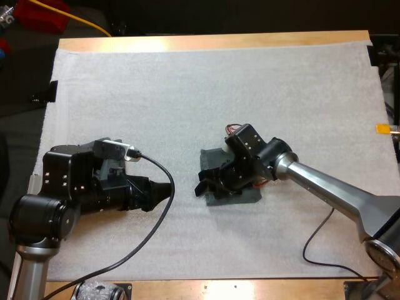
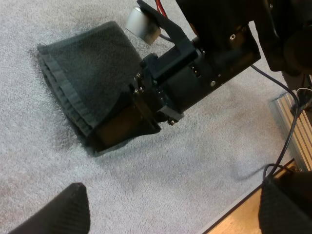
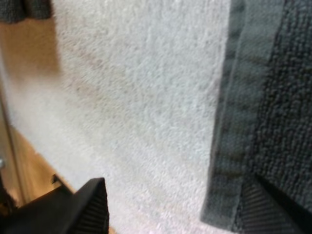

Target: Pick towel from pile, fold and stack

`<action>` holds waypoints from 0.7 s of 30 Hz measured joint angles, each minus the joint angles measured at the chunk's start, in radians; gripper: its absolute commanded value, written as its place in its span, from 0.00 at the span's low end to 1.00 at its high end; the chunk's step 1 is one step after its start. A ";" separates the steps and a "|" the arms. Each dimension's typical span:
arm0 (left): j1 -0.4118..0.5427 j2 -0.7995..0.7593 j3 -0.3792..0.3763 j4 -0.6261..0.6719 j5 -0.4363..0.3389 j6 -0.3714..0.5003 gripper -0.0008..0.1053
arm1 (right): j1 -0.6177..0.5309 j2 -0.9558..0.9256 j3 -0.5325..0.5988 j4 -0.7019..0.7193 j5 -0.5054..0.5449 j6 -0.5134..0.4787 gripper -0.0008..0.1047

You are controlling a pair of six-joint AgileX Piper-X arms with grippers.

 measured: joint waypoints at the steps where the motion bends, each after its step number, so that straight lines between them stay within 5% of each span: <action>1: 0.000 0.000 0.000 0.000 0.000 0.000 0.66 | 0.003 0.003 0.000 0.000 0.001 0.000 0.56; 12: 0.000 0.000 0.000 0.000 0.000 0.000 0.66 | 0.008 -0.017 -0.001 -0.002 0.028 -0.026 0.56; 21: 0.000 0.000 0.000 0.000 0.000 0.002 0.66 | 0.008 -0.195 -0.001 0.074 0.315 -0.113 0.56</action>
